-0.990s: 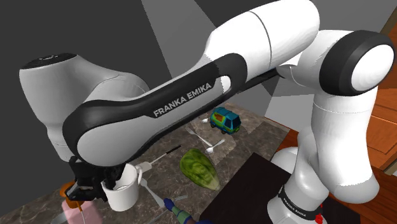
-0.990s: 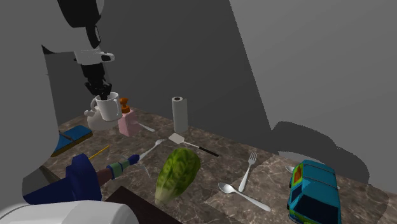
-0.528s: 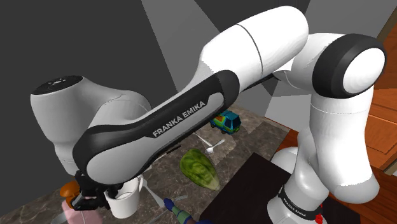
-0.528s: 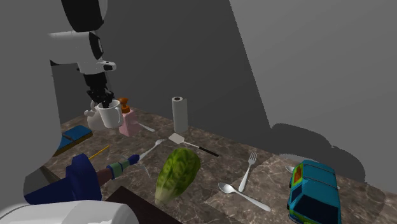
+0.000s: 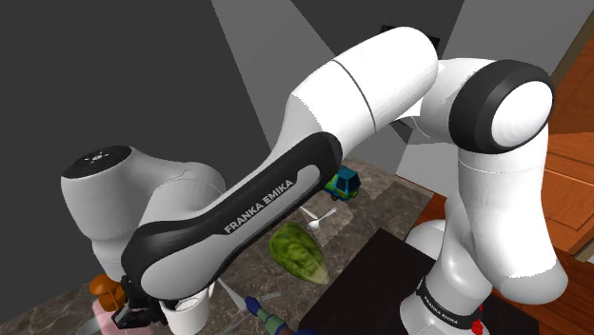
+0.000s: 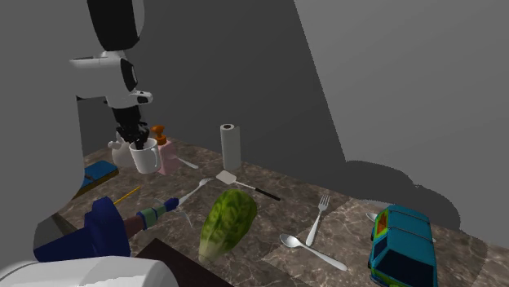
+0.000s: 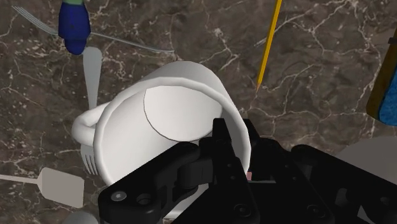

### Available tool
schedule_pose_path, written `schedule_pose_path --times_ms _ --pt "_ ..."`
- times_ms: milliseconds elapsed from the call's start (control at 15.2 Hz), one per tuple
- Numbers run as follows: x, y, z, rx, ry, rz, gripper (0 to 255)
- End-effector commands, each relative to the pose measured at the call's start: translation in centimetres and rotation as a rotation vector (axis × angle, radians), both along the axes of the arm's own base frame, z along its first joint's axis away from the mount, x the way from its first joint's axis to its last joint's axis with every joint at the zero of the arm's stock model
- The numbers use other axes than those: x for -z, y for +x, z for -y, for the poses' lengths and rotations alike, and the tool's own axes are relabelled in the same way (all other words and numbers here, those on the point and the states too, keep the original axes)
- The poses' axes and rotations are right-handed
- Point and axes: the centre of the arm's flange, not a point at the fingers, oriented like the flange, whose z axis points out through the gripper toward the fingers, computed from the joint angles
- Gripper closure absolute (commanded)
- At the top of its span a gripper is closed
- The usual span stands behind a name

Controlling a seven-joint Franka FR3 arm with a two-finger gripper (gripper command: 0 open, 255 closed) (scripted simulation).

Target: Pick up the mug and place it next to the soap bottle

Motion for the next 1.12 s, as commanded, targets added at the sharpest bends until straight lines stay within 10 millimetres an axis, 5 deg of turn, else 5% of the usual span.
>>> schedule_pose_path --times_ms 0,1056 --pt "1.0 -0.1 0.0 0.0 0.001 0.0 255" --pt "9.5 -0.1 0.0 0.0 0.001 0.0 255"
